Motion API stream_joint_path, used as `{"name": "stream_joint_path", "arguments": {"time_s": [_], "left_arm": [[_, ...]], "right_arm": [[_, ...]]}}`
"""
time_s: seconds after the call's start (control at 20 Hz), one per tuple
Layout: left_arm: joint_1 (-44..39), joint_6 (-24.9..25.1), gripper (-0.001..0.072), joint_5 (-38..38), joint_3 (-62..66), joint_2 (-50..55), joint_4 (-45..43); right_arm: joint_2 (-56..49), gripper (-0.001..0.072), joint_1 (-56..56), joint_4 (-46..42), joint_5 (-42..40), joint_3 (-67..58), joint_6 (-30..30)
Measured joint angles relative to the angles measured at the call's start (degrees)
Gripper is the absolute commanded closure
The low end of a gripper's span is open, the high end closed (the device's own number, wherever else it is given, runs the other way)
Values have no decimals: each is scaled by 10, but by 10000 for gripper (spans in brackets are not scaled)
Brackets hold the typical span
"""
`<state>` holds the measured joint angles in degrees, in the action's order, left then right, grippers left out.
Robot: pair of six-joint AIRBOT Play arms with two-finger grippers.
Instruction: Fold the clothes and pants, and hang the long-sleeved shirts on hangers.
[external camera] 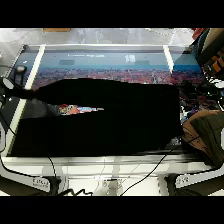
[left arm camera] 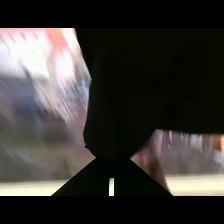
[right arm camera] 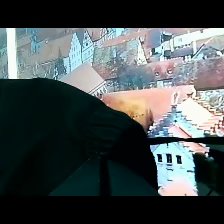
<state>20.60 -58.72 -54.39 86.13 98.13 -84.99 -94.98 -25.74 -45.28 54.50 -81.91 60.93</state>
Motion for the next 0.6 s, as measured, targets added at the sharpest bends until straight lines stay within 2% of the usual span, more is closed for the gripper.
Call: {"name": "stream_joint_path", "arguments": {"time_s": [0.2,0.6], "left_arm": [[7,0,696,-35,0,27,-29],[13,0,695,55,0,33,-61]], "right_arm": [[0,689,0,-6,-2,0,1],[0,689,0,-25,-2,0,0]]}}
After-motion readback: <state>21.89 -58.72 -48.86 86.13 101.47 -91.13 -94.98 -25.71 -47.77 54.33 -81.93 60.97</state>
